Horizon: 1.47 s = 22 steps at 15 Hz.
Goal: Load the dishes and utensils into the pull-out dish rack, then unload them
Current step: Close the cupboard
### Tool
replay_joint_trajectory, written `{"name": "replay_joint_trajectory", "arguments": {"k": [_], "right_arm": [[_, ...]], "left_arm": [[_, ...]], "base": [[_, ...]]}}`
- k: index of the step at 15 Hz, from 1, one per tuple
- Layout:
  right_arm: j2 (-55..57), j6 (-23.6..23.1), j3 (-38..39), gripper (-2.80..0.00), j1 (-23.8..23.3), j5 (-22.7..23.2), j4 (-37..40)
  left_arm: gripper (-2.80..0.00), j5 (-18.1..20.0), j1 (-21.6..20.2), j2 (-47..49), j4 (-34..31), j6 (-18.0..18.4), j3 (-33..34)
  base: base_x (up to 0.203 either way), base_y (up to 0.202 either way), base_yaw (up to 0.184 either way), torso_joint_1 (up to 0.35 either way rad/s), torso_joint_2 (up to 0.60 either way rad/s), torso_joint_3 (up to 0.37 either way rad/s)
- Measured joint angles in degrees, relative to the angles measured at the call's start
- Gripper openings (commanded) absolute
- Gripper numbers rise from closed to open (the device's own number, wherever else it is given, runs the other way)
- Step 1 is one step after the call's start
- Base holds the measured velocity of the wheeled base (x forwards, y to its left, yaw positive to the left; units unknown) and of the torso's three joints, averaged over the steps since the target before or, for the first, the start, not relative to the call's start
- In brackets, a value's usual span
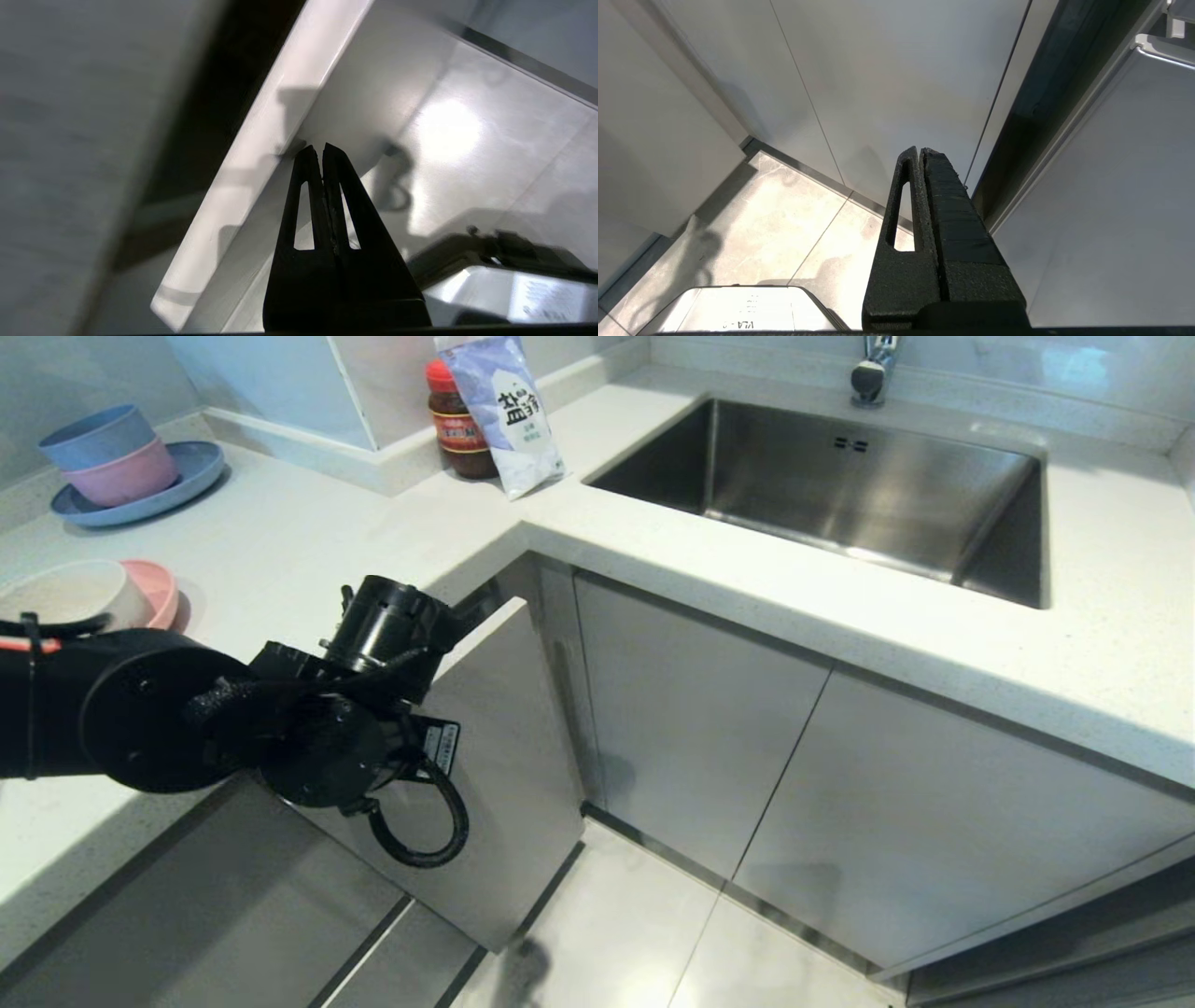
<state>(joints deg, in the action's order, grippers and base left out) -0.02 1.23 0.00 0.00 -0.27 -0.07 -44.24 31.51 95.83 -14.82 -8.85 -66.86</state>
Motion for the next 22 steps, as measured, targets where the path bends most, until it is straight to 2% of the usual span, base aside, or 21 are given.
{"name": "replay_joint_trajectory", "arguments": {"k": [2, 10, 17, 19, 22], "right_arm": [[0.0, 0.0, 0.0, -2.80, 0.0, 0.0, 0.0], [0.0, 0.0, 0.0, -2.80, 0.0, 0.0, 0.0], [0.0, 0.0, 0.0, -2.80, 0.0, 0.0, 0.0], [0.0, 0.0, 0.0, -2.80, 0.0, 0.0, 0.0], [0.0, 0.0, 0.0, -2.80, 0.0, 0.0, 0.0]], "left_arm": [[-2.80, -0.2, -1.8, -0.3, -0.1, 0.2, -0.4], [-2.80, -0.1, -1.4, -1.0, -0.2, 0.3, -0.3], [-2.80, 1.0, 3.4, -3.4, 0.6, 0.1, 0.5], [-2.80, 4.8, 4.1, -6.1, 0.9, 0.1, 0.5], [-2.80, 15.1, 4.4, -12.5, 1.0, 0.2, -0.2]], "base": [[0.000, 0.000, 0.000, 0.000, 0.00, 0.000], [0.000, 0.000, 0.000, 0.000, 0.00, 0.000], [0.000, 0.000, 0.000, 0.000, 0.00, 0.000], [0.000, 0.000, 0.000, 0.000, 0.00, 0.000], [0.000, 0.000, 0.000, 0.000, 0.00, 0.000]]}}
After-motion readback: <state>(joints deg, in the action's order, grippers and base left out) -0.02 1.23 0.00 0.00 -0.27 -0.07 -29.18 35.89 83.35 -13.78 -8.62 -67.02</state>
